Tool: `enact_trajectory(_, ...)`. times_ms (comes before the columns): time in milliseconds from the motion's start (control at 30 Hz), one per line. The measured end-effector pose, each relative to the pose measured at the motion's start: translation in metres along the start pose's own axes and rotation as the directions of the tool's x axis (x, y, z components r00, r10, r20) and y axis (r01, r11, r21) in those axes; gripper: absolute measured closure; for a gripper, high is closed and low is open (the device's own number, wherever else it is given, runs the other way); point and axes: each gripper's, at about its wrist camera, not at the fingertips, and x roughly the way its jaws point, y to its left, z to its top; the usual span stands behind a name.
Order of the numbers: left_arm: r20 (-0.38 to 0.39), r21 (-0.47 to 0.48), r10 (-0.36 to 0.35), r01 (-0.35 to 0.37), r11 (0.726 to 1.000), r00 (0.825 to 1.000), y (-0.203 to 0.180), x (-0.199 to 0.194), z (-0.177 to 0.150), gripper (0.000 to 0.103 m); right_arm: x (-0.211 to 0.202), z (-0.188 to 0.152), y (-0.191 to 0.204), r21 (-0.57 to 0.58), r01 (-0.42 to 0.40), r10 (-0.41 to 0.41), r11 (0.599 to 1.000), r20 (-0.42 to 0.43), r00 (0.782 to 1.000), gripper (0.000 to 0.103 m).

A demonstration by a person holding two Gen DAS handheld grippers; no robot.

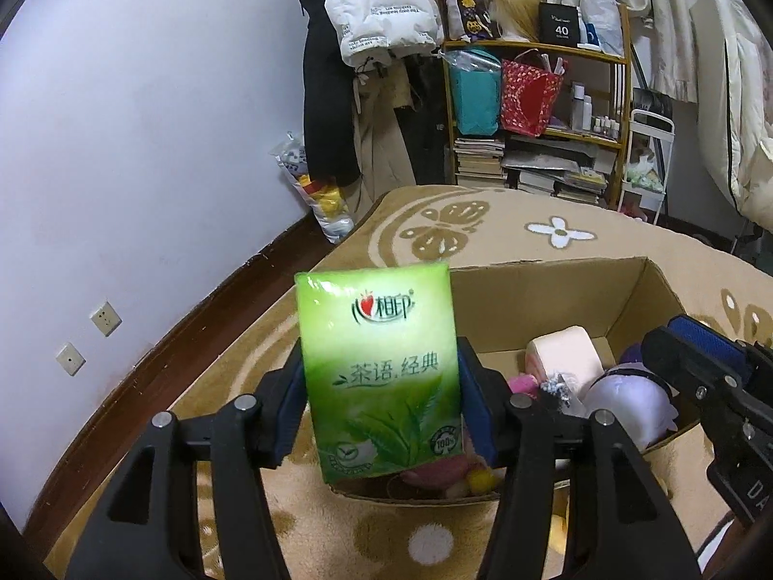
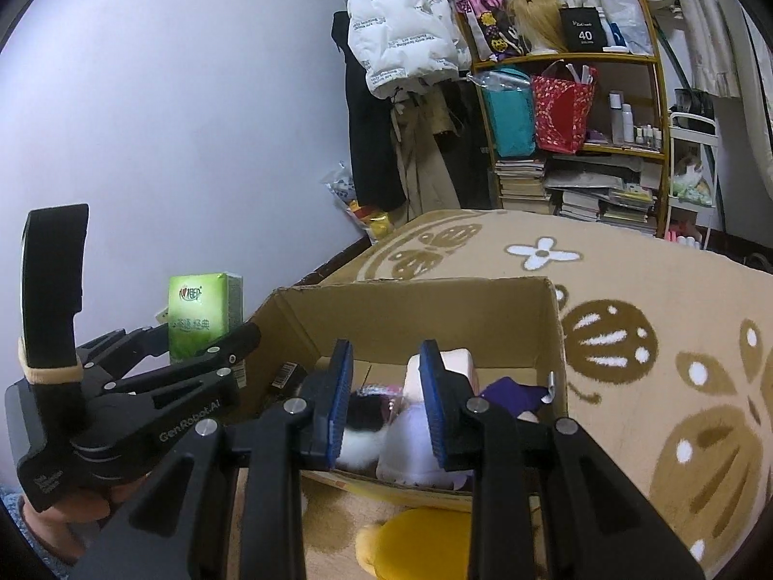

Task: Organize soft objects
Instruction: 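Open both tools to drop the tissue pack and chick plush into the box, then move both tools toward the yellow duck plush and pink wrapped package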

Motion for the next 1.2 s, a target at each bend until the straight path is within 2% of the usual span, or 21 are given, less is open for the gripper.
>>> enact_trajectory(67,0.004,-0.005,0.011,-0.011,1.000,1.000,0.002,0.000,0.000,0.035,0.000,-0.001,-0.001,0.002,0.011,-0.011,1.000,0.003,1.000,0.056)
enact_trajectory(133,0.005,-0.013,0.022,-0.022,1.000,1.000,0.004,0.000,-0.001,0.030,-0.002,-0.002,-0.002,0.004,0.029,-0.030,1.000,0.012,0.999,0.046)
enact_trajectory(200,0.002,-0.030,0.030,-0.030,0.999,1.000,0.008,0.000,-0.002,0.017,-0.003,-0.002,-0.004,0.010,0.038,-0.038,0.999,0.014,0.999,0.040)
enact_trajectory(300,0.019,-0.064,0.040,-0.039,0.997,0.999,0.014,-0.004,-0.001,0.005,-0.005,-0.001,-0.007,0.019,0.054,-0.054,0.998,0.017,0.998,0.027)
enact_trajectory(367,0.031,-0.085,0.051,-0.048,0.995,0.998,0.019,-0.008,0.001,0.003,-0.008,-0.002,-0.008,0.019,0.067,-0.067,0.998,0.026,0.997,0.012)
enact_trajectory(533,0.024,-0.099,0.066,-0.063,0.993,0.998,0.026,-0.014,-0.001,0.003,-0.013,-0.003,-0.011,0.036,0.071,-0.072,0.997,0.029,0.997,0.002)
enact_trajectory(733,0.003,-0.089,0.065,-0.064,0.994,0.998,0.028,-0.022,-0.004,0.003,-0.021,-0.008,-0.017,0.066,0.094,-0.095,0.993,0.016,0.995,0.000)
enact_trajectory(900,-0.001,-0.045,0.058,-0.058,0.997,0.998,0.020,-0.033,-0.009,0.003,-0.031,-0.015,-0.020,0.083,0.108,-0.109,0.991,0.003,0.994,0.000)
enact_trajectory(1200,-0.016,0.018,0.018,-0.018,1.000,1.000,0.001,-0.050,-0.020,0.003,-0.055,-0.032,-0.038,0.185,0.104,-0.101,0.977,-0.023,0.995,0.000)
